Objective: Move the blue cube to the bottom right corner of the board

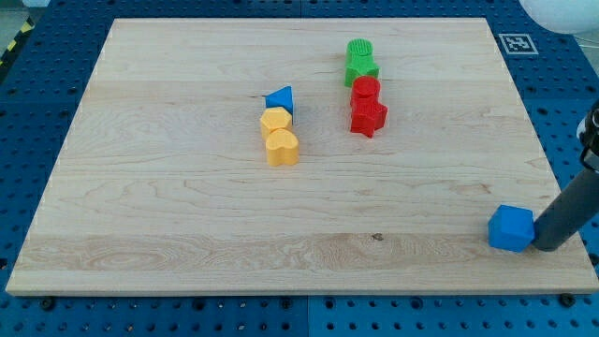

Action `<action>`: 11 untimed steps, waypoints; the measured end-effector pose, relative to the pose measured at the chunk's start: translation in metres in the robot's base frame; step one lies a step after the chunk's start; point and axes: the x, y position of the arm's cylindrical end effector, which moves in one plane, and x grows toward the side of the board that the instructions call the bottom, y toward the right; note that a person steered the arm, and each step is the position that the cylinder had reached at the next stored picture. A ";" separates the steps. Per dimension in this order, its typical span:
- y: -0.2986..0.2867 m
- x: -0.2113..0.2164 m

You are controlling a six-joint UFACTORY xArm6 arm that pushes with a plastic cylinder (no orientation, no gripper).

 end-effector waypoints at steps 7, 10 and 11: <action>-0.059 -0.013; 0.008 -0.020; -0.012 -0.042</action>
